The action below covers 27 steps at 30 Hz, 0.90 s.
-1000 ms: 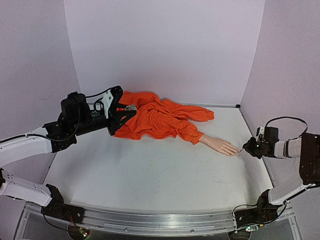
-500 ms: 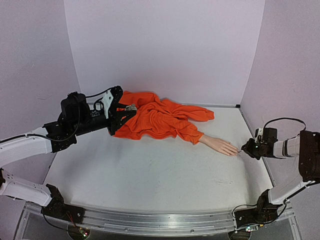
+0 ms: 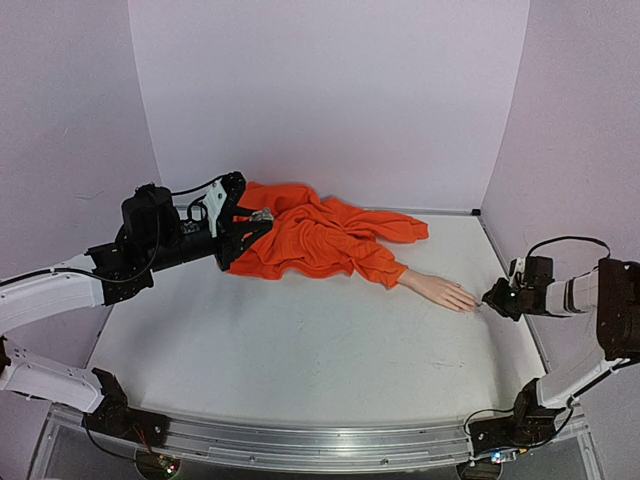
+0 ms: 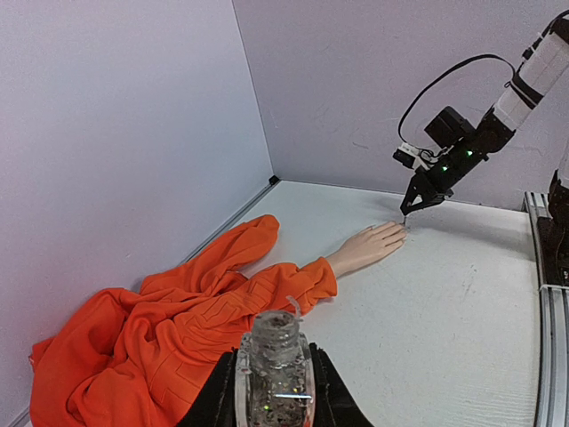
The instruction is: Paint the nails
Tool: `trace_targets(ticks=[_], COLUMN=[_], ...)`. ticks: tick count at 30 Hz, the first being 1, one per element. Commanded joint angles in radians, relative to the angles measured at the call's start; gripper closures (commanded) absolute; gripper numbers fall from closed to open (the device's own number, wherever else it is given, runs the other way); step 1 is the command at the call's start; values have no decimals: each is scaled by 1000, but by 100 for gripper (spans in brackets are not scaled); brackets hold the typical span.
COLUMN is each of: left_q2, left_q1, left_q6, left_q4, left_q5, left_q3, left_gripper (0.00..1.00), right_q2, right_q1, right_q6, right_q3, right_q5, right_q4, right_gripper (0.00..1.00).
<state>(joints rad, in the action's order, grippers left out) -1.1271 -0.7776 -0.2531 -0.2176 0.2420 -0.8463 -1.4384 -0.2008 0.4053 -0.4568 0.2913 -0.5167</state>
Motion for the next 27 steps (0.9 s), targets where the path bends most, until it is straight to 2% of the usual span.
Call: trace_targets(ticks=[1,27], left_q2=[6,6], left_q1=[5,5], left_q6=[12,8], left_q4=[-59,-59], left_q5=[16,13], left_q3=[-23,-21], left_gripper=[100,100], right_q2=[-10,7], right_q1=[6,6], right_q6=[1,6], right_q3=[-39,-38], right_q5=[-17,-56], right_q4=[9,29], right_gripper=[100,100])
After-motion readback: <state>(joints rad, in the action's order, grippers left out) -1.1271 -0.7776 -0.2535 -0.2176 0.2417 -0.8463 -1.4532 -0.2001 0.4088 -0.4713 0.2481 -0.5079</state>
